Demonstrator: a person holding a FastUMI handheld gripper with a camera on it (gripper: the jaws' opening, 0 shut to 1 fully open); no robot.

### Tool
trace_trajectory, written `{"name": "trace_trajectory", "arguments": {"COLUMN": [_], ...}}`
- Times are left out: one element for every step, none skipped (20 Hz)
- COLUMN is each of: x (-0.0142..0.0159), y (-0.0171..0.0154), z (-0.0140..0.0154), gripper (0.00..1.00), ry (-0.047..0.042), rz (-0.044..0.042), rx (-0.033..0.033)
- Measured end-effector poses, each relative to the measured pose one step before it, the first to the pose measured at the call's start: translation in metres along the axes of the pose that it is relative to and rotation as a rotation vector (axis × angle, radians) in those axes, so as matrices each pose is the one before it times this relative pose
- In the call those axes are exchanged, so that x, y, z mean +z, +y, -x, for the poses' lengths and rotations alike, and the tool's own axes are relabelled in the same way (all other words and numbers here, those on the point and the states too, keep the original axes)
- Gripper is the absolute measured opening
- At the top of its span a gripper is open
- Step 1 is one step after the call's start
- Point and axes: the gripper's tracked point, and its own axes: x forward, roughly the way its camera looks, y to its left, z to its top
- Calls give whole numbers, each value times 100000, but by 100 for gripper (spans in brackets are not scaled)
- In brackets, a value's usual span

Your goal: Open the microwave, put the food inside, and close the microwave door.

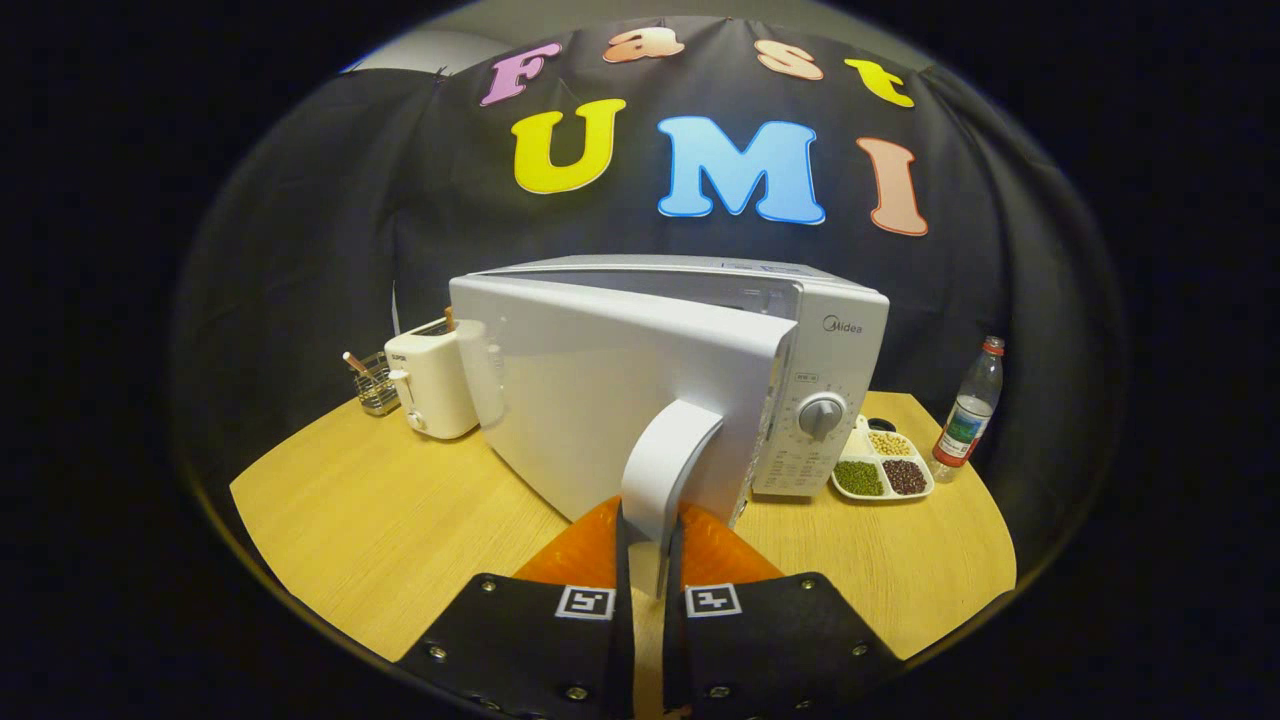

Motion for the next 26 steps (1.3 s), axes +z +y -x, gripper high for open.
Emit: {"name": "trace_trajectory", "arguments": {"x": [-184,-155,-284,-123,-201,-67,-268,-94,-192,-138,-161,-20,-182,26,-109,-17,30,100,-95,-106,-117,-220,-350,-533,-677,-454], "y": [815,693,716,745,816,708,763,822,1067,991,1058,1068,1168,1117,1088,984,799,417,481,490,536,672,902,1076,1273,1180], "z": [544,439,407,433,384,336,346,349,307,378,316,250,258,138,130,182,7,32,29,94,259,399,384,389,510,476], "gripper": [11,11,11,11,11,11,11,11,11,11,11,11,11,11,11,11,11,10,11,11,10,11,12,12,12,13], "ry": [93,150,365,311,270,91,111,89,67,-92,-174,-266,-226,-171,-275,-143,-343,-303,-16,323,505,491,552,962,853,706], "rz": [683,320,109,87,410,400,280,-26,355,836,977,950,826,816,797,559,1296,1420,238,-265,-178,-542,-526,-223,-359,-891], "rx": [341,323,437,407,554,508,612,802,955,1093,1016,1109,991,930,783,600,-730,-1404,-870,-733,-362,507,2129,3412,4803,5298]}}
